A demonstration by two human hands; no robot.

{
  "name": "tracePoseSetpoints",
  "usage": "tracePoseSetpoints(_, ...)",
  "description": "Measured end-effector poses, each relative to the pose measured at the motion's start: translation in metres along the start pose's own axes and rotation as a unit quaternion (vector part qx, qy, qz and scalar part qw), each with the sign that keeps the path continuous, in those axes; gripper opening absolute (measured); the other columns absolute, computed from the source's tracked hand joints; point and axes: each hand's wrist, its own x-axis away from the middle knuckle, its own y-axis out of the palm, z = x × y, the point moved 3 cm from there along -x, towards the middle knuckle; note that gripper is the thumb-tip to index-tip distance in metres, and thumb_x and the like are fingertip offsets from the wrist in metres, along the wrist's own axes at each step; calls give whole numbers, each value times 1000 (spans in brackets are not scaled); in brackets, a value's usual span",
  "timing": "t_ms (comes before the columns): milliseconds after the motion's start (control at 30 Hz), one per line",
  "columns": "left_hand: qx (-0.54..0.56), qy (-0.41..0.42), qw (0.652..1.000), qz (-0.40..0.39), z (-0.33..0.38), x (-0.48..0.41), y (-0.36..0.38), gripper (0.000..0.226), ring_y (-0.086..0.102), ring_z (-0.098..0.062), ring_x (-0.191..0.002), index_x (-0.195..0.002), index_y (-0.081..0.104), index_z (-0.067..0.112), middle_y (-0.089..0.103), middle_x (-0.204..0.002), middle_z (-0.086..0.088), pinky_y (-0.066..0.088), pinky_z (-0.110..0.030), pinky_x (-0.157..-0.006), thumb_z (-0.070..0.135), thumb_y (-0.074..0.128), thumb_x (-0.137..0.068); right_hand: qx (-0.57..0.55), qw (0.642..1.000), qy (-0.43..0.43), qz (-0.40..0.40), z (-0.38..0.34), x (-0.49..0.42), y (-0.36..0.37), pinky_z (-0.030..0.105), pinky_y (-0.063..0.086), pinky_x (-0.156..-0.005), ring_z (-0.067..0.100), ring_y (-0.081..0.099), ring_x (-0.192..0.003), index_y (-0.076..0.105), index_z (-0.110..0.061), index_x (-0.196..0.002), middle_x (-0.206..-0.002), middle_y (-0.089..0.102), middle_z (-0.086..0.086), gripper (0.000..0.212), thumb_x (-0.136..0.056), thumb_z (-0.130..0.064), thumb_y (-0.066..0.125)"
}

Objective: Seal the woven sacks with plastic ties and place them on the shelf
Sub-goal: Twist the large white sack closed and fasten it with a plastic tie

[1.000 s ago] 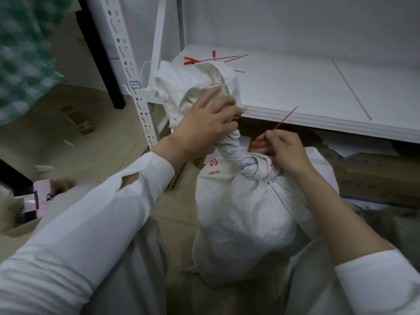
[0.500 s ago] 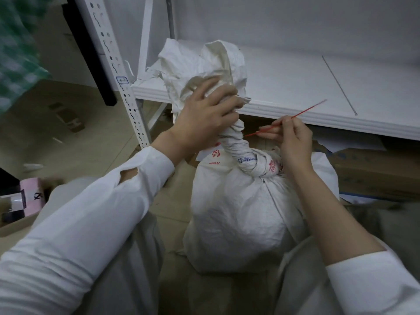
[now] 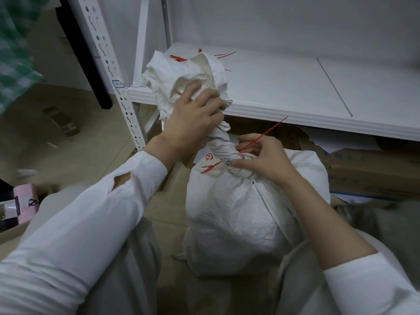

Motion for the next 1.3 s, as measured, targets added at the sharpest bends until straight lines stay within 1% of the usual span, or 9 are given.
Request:
tracePoseSetpoints(100, 6, -4, 1000, 9, 3, 0, 2, 21, 56, -27, -111, -86, 69, 13, 67, -110, -2, 29, -50, -106, 11, 50, -75, 116, 993, -24, 17, -4, 0, 12, 21, 52, -90, 3, 65, -94, 58, -17, -128, -107, 67, -9, 79, -58, -36, 91)
tracePoseSetpoints(200, 0, -12, 1000, 1, 6, 2, 6, 20, 54, -26, -112, -88, 70, 13, 66, -111, -2, 28, -50, -107, 13, 54, -75, 213, 975, -57, 24, -5, 0, 25, 25, 53, -83, 10, 65, -93, 58, -21, -126, -108, 69, -5, 64, -69, -39, 82)
tracePoseSetpoints(467, -42, -58, 994, -77, 20, 0, 10, 42, 41, -30, -129, -116, 59, 6, 56, -128, -10, 20, -62, -113, 11, 63, -74, 207, 973, -77, 72, 13, -8, 32, 32, 55, -71, 13, 66, -80, 68, -26, -110, -92, 72, -5, 35, -77, -39, 67)
tracePoseSetpoints(633, 12, 20, 999, 43, 51, 0, -8, 32, 48, -25, -126, -109, 63, 8, 64, -118, -7, 19, -54, -117, 8, 38, -90, 172, 977, -44, 121, 19, -12, 18, 27, 51, -68, 9, 65, -77, 68, -25, -100, -86, 71, -8, 29, -74, -38, 70)
tracePoseSetpoints(733, 82, 61, 992, 78, 69, 5, -12, 19, 58, -27, -100, -89, 65, 9, 65, -92, -7, 38, -41, -104, 5, 47, -84, 168, 973, -37, 152, 19, -12, 14, 30, 47, -60, 9, 58, -64, 63, -21, -81, -68, 64, -6, 26, -72, -44, 59)
tracePoseSetpoints(867, 225, -112, 961, -113, 69, 23, 9, 9, 59, -27, -76, -79, 62, 11, 59, -78, -5, 38, -32, -62, 18, 67, -77, 174, 973, -18, 152, 21, -12, 14, 33, 51, -64, 11, 61, -70, 63, -21, -83, -73, 68, -8, 31, -66, -47, 57)
tracePoseSetpoints(1000, 283, -280, 876, -272, 63, 49, 40, 29, 57, -24, -94, -103, 59, 11, 57, -100, -5, 35, -29, -68, 38, 57, -93, 149, 977, -21, 148, 21, -11, 16, 33, 54, -70, 9, 66, -78, 69, -24, -95, -83, 73, -9, 41, -64, -48, 56)
tracePoseSetpoints(1200, 418, -271, 794, -349, 86, 57, 67, 55, 41, -29, -134, -150, 27, 9, 39, -150, -12, 36, -40, -108, 29, 43, -102, 113, 983, -41, 142, 21, -9, 14, 35, 56, -77, 6, 68, -85, 71, -23, -105, -92, 74, -10, 39, -69, -36, 69)
tracePoseSetpoints(1300, 425, -247, 804, -335, 92, 48, 72, 47, 45, -29, -129, -146, 34, 11, 46, -144, -12, 39, -38, -103, 23, 42, -101, 98, 985, -53, 136, 23, -9, 13, 37, 56, -79, 6, 68, -86, 70, -22, -107, -95, 74, -10, 41, -68, -36, 70)
